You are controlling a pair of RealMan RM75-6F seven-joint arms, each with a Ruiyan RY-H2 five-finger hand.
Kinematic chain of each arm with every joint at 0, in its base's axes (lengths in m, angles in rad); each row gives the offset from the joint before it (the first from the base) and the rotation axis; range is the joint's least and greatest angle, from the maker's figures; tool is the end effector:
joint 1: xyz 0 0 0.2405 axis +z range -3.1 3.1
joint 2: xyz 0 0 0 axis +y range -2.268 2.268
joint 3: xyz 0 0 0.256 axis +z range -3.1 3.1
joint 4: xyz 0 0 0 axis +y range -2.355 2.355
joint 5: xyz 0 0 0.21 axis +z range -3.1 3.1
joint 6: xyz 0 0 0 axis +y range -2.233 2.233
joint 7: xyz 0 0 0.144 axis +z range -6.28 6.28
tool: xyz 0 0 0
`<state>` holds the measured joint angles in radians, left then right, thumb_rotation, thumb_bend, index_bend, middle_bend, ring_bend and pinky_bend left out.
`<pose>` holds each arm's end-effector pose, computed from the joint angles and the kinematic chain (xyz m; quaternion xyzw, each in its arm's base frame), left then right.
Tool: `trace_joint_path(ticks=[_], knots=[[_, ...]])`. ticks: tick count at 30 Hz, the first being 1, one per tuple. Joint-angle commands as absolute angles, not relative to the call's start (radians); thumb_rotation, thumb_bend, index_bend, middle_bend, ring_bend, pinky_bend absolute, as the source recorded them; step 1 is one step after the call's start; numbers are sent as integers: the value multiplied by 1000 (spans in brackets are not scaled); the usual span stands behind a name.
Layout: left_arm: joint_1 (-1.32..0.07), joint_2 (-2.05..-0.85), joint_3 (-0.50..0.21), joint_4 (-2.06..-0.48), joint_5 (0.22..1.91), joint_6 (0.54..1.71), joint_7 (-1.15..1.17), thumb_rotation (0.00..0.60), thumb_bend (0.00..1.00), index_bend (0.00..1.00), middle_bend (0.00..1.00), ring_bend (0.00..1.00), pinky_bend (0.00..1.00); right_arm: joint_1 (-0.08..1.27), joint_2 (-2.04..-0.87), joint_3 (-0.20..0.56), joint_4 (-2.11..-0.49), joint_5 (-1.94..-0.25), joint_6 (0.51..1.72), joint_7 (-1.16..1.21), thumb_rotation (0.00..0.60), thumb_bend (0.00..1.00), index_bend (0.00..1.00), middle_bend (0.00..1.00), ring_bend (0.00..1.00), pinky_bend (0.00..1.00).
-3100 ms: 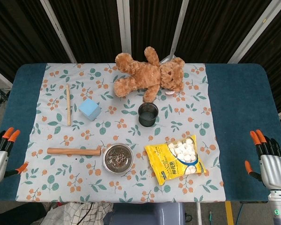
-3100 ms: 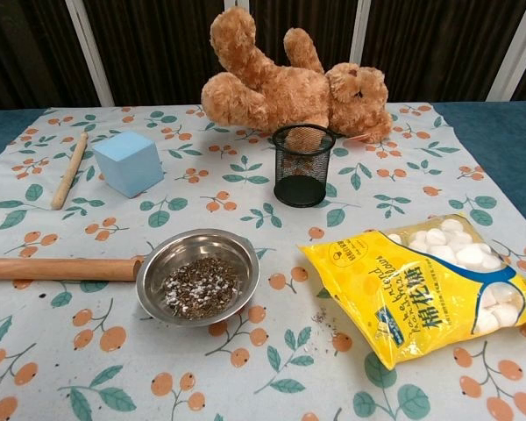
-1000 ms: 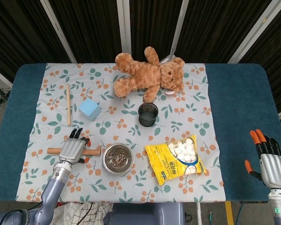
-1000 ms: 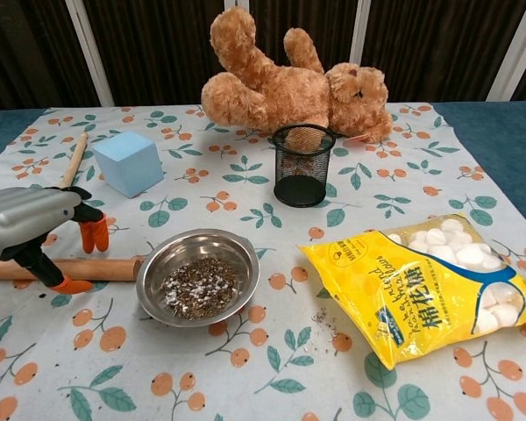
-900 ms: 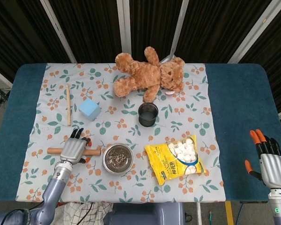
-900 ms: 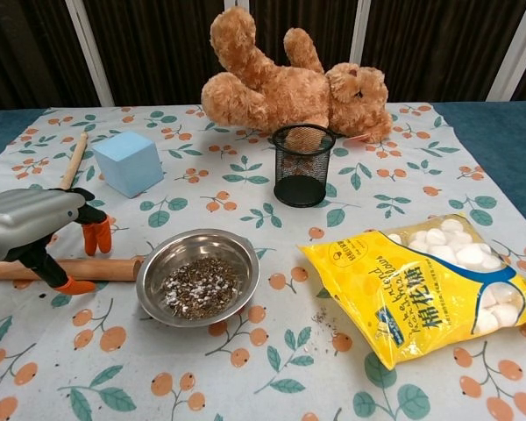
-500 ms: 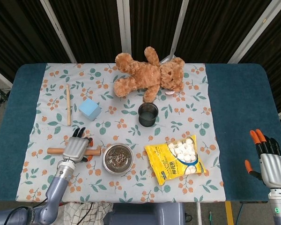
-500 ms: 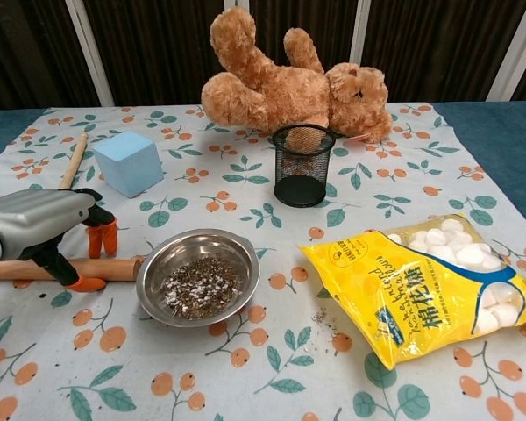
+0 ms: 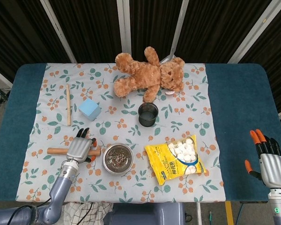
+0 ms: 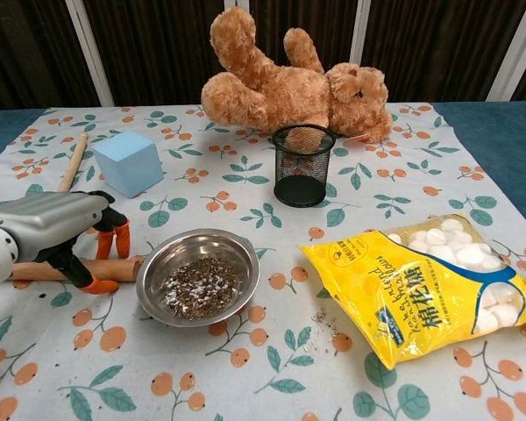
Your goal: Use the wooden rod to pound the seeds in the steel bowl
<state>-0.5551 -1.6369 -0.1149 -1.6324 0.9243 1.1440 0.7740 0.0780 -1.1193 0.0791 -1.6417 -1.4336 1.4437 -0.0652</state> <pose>-0.1839 0.2733 -0.0401 -0.7329 -0.4000 -0.2558 0.4872 -0.3147 -0.1842 0.1582 0.5827 -0.3988 0.3633 0.6078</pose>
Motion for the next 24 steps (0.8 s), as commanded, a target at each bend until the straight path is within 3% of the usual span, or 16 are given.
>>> trace_joint_path(ticks=[1, 6, 13, 24], knots=[[-559, -1634, -112, -1629, 918, 1149, 780, 600, 389, 496, 575, 58, 0, 78, -1119, 79, -1642, -1434, 1443, -65, 600, 415, 0, 0, 0, 0], [-564, -1629, -108, -1624, 906, 1156, 787, 600, 523, 583, 672, 122, 0, 78, -1119, 79, -1642, -1433, 1443, -66, 600, 415, 0, 0, 0, 0], [-562, -1625, -107, -1627, 948, 1183, 748, 600, 747, 623, 708, 152, 0, 78, -1120, 79, -1642, -1433, 1445, -68, 600, 416, 0, 0, 0, 0], [-548, -1558, -133, -1684, 1008, 1223, 660, 600, 853, 635, 711, 156, 0, 78, -1119, 80, -1644, -1431, 1444, -69, 600, 415, 0, 0, 0, 0]])
